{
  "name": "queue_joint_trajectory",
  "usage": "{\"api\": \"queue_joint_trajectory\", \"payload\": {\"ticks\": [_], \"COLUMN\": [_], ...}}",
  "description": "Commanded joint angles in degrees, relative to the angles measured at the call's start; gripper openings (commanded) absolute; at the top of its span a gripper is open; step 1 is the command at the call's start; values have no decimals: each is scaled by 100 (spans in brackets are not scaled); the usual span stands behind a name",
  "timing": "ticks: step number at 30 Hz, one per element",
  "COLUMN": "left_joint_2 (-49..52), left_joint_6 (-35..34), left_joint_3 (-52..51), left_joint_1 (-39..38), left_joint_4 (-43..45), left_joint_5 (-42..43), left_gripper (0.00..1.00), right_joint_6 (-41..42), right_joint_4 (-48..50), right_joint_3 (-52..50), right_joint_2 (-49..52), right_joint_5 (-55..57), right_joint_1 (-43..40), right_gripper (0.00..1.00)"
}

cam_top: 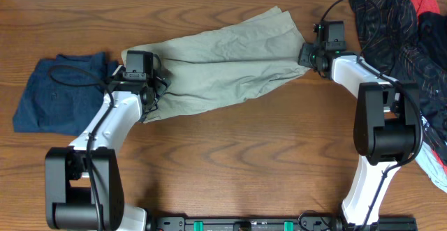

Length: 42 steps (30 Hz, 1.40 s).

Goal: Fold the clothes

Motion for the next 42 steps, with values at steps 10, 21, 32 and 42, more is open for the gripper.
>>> {"api": "queue_joint_trajectory", "payload": {"ticks": [10, 21, 32, 42], "left_joint_2": [511, 520, 520, 520], "left_joint_6": [424, 426, 426, 424], "left_joint_3": [-44, -44, -46, -44], "left_joint_1": [-382, -811, -811, -809], "left_joint_4": [-776, -2002, -2258, -2218], "left_joint_5": [380, 361, 361, 361], "left_gripper": [96, 96, 97, 97], "right_joint_6": [1213, 1425, 811, -2245], "right_joint_4": [-3585, -5217, -4144, -3340], "right_joint_3": [-85, -85, -83, -107], "right_joint_2": [177, -243, -1646, -1679], "right_joint_5": [2441, 2177, 994, -2468], "right_joint_1": [-321, -516, -623, -127], "right_gripper": [1, 1, 50, 14]}}
